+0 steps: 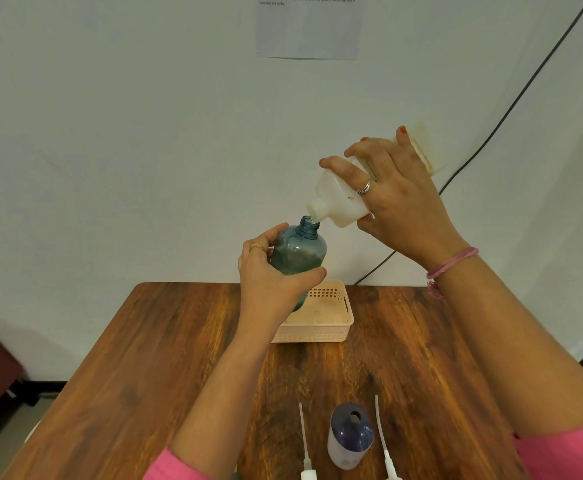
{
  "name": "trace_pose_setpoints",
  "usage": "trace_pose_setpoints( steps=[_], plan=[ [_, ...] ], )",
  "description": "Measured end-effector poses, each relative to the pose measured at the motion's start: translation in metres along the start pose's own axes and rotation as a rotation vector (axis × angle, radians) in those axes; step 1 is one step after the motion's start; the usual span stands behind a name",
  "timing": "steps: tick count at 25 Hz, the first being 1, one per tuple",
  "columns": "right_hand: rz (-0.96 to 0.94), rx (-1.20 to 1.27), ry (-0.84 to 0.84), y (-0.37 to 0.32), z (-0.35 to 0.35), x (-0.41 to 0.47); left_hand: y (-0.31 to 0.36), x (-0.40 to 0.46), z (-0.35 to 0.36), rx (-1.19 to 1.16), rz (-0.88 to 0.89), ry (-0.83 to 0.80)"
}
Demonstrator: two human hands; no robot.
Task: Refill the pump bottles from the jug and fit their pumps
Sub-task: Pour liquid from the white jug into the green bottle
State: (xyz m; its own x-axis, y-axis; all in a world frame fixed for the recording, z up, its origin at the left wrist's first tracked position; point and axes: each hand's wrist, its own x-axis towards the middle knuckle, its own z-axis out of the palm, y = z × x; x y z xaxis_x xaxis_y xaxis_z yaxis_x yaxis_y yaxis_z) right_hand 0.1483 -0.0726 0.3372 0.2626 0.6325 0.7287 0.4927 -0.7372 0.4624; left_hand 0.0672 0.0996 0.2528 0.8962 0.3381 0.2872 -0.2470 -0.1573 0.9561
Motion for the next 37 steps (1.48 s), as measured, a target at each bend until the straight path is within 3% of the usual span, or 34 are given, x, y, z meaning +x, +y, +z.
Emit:
trace_pose_setpoints(
  steps=[37],
  plan=[
    [-0.055,-0.064,0.095,0.016,-0.007,-0.017,0.007,-0.018,0.019,-0.031,-0.004,0.016]
  ],
)
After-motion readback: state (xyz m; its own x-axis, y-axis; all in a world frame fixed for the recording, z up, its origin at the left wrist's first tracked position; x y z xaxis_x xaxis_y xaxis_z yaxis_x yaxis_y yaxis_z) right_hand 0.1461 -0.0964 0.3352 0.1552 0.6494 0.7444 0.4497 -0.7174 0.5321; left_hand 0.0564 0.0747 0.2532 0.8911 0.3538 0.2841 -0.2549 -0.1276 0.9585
